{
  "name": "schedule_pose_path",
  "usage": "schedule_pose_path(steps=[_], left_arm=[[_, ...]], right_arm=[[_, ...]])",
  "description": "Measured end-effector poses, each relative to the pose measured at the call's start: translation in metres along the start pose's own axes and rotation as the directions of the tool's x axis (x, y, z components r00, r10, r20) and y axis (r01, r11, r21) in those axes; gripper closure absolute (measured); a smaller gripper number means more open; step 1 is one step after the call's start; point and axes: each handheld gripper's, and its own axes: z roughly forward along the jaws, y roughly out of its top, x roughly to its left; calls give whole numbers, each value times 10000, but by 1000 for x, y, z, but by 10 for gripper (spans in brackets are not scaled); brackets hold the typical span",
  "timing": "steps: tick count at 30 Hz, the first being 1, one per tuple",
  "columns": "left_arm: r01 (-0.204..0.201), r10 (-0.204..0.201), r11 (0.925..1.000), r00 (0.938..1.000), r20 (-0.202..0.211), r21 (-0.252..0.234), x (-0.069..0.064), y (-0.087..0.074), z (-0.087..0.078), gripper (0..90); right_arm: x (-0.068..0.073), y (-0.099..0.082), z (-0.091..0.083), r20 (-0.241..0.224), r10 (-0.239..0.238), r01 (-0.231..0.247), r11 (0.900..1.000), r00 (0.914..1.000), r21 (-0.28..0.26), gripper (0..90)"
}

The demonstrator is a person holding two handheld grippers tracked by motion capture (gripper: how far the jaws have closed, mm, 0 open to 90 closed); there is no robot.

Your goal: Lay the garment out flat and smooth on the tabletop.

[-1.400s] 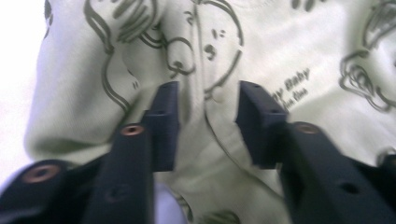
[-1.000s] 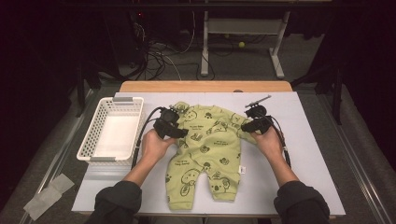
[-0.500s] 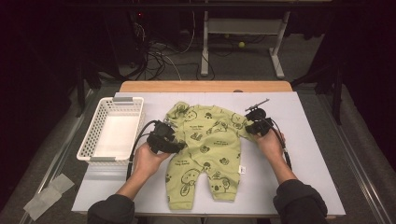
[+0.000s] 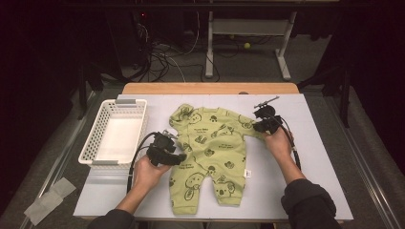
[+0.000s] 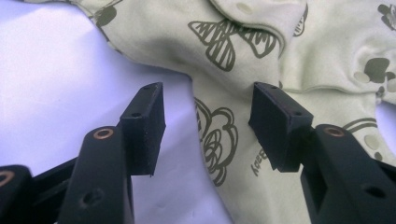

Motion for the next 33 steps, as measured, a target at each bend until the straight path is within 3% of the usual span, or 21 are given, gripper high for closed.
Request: schedule_pose_path(steps=[3,6,12,18,22,24,29,33], left_arm=[[42,-42,10000,10000,-64,-23,2,1,0,425],[159,-159,9999,9998,-96,64,4,3,2,425],[394,-390,9987,9991,-143,316,9,12,13,431],[441,-435,9982,9989,-147,411,10,15,24,450],[140,-116,9982,9991,-418,583,7,19,26,513],[8,15,9984,9991,-415,568,6,19,26,560],[-3,-11,9979,9997,227,643,6,21,28,801],[-33,32,9967,10000,17,813,5,23,23,826]], right_arm=[[11,-2,-14,-389,-237,218,9985,9990,-494,792],[29,-6,-28,-715,-825,764,9935,9940,-843,767],[54,-17,-44,-1456,-1374,1246,9878,9798,-935,700],[53,-35,-41,-1651,-1111,1023,9929,9800,-613,652],[52,-46,-31,-1612,-931,898,9956,9825,-280,651],[52,-47,-27,-1634,-910,896,9959,9824,-159,666],[57,-49,-18,-1692,-1042,1083,9940,9801,147,846],[59,-49,-19,-1663,-1213,1247,9921,9786,103,886]])
